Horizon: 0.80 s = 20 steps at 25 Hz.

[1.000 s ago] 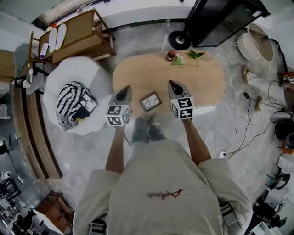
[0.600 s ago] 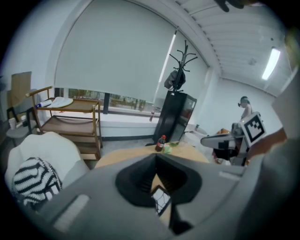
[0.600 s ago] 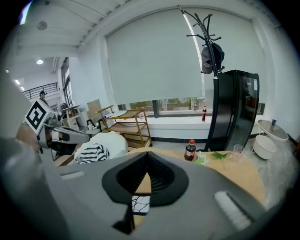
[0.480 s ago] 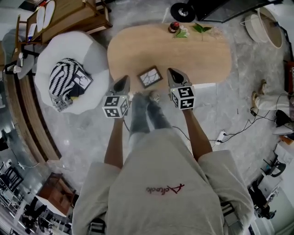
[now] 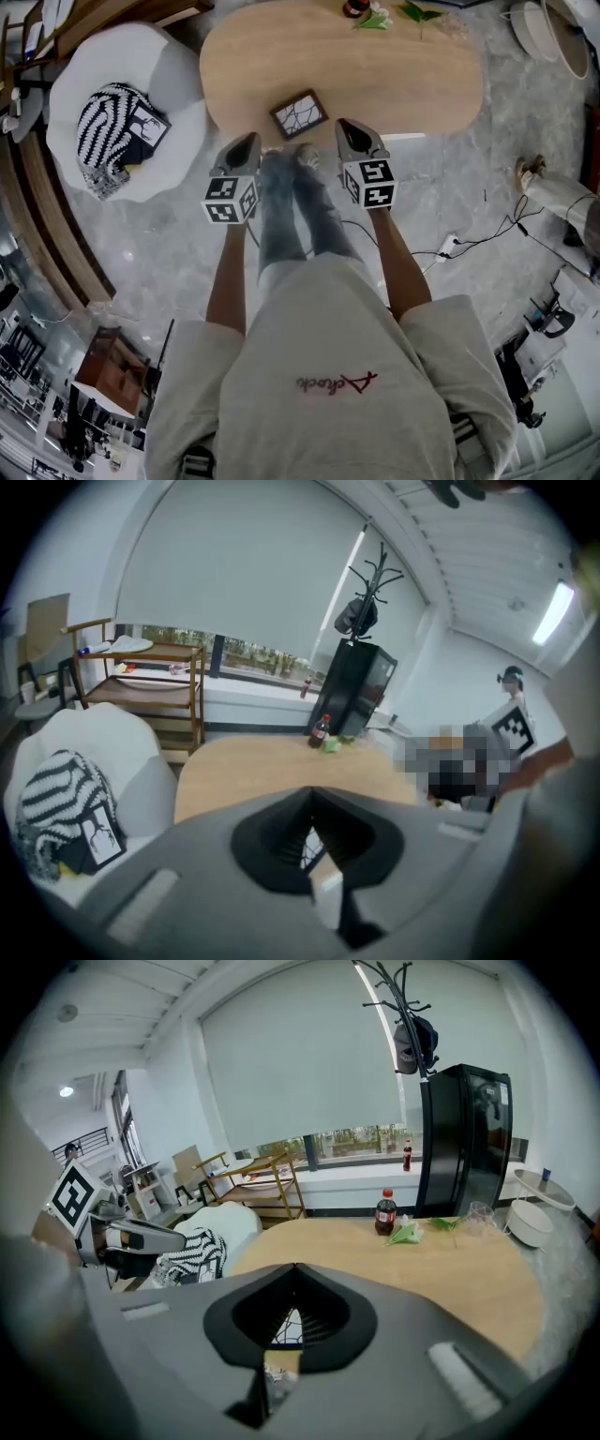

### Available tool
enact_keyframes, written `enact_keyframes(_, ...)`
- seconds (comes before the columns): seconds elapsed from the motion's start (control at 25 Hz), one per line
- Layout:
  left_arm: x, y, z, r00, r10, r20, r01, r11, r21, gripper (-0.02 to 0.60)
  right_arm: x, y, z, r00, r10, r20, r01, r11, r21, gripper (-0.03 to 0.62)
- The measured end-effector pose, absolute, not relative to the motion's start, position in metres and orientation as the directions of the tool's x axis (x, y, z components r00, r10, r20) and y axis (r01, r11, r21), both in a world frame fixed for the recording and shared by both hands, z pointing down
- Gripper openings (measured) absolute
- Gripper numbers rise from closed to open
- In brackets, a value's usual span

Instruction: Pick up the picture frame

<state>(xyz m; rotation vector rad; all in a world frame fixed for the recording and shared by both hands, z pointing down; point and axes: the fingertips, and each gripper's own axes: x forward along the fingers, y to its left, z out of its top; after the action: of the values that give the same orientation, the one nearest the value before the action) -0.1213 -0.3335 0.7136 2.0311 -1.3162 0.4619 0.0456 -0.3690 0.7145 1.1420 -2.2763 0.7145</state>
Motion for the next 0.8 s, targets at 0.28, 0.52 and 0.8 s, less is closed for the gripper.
enact_keyframes(0.28,-0.119,-0.316,0.759,0.431,-0.641,0.635,-0.899,-0.248,0.360,0.000,0.044,-0.341,0.762,-0.528,-0.529,0.664,-0.826,0.503,-0.256,0.006)
enact_keyframes(0.52,-0.121,-0.306,0.795,0.432,-0.623,0.652,-0.898,-0.229,0.376,0.000,0.044,-0.323,0.802,-0.520,-0.493,0.697,-0.828,0.490,-0.272,0.006)
enact_keyframes(0.8,-0.124,-0.298,0.824,0.432,-0.603,0.671,-0.897,-0.211,0.388,0.000,0.042,-0.313,0.829,-0.518,-0.466,0.717,-0.826,0.490,-0.278,0.006)
